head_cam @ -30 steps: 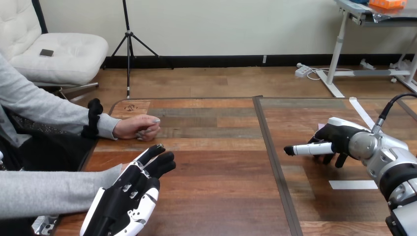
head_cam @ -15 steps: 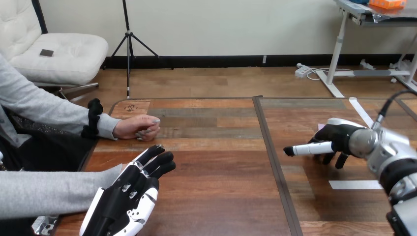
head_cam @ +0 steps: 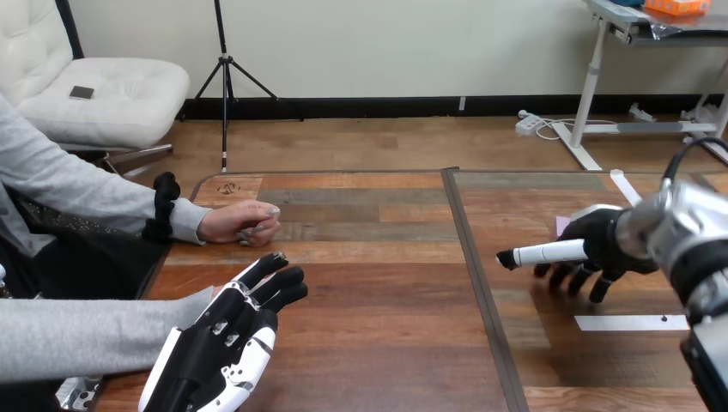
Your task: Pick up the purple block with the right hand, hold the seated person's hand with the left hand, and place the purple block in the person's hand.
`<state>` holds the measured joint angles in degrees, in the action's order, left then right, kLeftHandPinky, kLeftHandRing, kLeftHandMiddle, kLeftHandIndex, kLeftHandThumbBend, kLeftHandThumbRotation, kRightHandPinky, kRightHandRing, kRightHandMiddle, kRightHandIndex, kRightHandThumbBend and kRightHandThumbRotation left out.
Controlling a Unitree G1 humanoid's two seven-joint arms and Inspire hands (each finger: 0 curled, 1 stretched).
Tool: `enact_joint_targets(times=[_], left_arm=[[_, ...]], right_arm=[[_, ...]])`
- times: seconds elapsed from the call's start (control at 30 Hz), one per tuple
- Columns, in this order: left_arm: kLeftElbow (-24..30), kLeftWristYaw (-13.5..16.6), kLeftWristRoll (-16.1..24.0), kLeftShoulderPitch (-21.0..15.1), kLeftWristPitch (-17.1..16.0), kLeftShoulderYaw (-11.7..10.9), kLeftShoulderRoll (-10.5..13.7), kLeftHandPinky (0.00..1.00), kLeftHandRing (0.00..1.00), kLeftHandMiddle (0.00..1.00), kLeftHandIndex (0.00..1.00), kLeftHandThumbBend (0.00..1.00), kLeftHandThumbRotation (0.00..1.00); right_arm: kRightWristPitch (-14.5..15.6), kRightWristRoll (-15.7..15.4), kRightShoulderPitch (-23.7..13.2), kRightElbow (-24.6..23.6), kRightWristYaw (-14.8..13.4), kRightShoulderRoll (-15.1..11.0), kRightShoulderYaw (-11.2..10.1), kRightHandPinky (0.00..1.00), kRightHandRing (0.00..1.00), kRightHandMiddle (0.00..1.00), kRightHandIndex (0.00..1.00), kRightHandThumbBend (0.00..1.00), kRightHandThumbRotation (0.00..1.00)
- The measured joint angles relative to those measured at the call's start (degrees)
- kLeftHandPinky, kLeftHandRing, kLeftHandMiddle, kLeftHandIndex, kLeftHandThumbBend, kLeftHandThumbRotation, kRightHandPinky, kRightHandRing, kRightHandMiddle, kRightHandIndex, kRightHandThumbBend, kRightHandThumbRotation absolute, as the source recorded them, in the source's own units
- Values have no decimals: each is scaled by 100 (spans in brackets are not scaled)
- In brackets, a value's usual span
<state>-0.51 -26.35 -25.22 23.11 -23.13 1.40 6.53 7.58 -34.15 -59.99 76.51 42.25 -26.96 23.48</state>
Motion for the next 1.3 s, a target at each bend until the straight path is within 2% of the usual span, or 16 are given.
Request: enact_joint_targets(times=[0.17,0.27,0.5,0.63,0.9,0.97,1.1,1.3], left_arm=[[-1,-20,0,-1,-2,-2,1,100,82,81,80,0,10],[-1,-27,6,-1,-2,-1,1,100,82,80,80,1,10],[-1,-26,49,-2,-3,-3,1,99,81,80,79,1,11],[-1,-26,74,-3,-4,-2,1,98,80,79,78,3,11],[-3,-33,76,-3,-4,-3,0,97,79,79,78,3,12],[-3,-32,77,-4,-4,-3,0,97,79,79,78,3,12],[-3,0,93,-3,-4,-3,-1,97,79,78,77,2,12],[-3,111,110,-1,-3,-6,-1,96,79,78,76,1,13]], right_arm=[[62,-13,-180,6,550,-21,59,74,74,74,71,68,79],[85,-13,-247,6,783,-22,68,67,71,73,69,69,80],[90,5,-334,6,1261,-23,80,59,66,68,66,72,80],[79,50,-337,7,1525,-18,75,59,64,66,64,76,79],[-40,69,-338,-4,1900,-10,76,61,64,64,63,81,82],[-61,86,-338,-13,1980,-10,72,60,63,63,62,81,80],[-56,257,-338,-24,2119,-15,-4,59,62,63,62,79,76],[-61,653,-337,-134,2357,-51,-252,62,65,66,63,75,75]])
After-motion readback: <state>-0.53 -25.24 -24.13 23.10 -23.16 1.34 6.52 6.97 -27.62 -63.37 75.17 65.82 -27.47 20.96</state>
